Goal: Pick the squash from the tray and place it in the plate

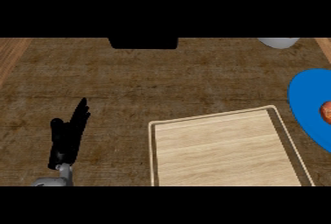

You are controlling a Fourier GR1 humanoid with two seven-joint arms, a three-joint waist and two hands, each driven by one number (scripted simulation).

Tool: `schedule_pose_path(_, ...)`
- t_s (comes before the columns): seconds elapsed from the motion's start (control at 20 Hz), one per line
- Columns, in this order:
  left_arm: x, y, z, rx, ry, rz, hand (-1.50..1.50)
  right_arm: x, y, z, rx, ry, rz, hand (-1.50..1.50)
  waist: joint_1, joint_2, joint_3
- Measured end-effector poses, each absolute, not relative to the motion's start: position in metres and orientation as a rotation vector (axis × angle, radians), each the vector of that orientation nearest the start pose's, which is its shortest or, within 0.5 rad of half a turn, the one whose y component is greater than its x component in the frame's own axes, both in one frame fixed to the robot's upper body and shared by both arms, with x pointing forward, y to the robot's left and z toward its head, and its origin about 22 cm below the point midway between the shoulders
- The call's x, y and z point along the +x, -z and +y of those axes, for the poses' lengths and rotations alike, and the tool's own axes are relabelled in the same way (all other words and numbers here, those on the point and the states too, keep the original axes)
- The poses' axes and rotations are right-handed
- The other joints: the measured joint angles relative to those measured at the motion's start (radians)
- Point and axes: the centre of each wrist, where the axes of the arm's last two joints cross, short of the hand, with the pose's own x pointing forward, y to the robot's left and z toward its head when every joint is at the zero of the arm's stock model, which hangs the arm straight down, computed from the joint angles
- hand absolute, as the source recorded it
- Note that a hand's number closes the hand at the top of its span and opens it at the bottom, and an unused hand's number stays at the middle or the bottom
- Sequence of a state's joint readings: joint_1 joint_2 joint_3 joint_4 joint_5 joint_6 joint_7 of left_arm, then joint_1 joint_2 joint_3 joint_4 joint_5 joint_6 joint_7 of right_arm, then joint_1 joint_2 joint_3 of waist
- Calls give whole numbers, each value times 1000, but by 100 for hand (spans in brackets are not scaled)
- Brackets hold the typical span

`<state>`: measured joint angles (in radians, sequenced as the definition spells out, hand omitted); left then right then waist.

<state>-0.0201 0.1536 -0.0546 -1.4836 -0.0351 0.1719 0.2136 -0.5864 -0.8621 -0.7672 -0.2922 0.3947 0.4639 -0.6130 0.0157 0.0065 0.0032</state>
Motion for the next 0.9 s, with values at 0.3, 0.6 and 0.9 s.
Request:
schedule_pose_path(0.3,246,14,250,241,38,-1291,0,252,-72,-568,-458,-77,-1624,-150,1,0,0)
schedule_pose_path(0.6,252,12,247,231,45,-1291,0,254,-64,-564,-472,-84,-1635,-150,3,1,0)
schedule_pose_path(0.9,251,15,251,233,46,-1292,0,247,-46,-559,-517,-100,-1605,-150,5,2,0)
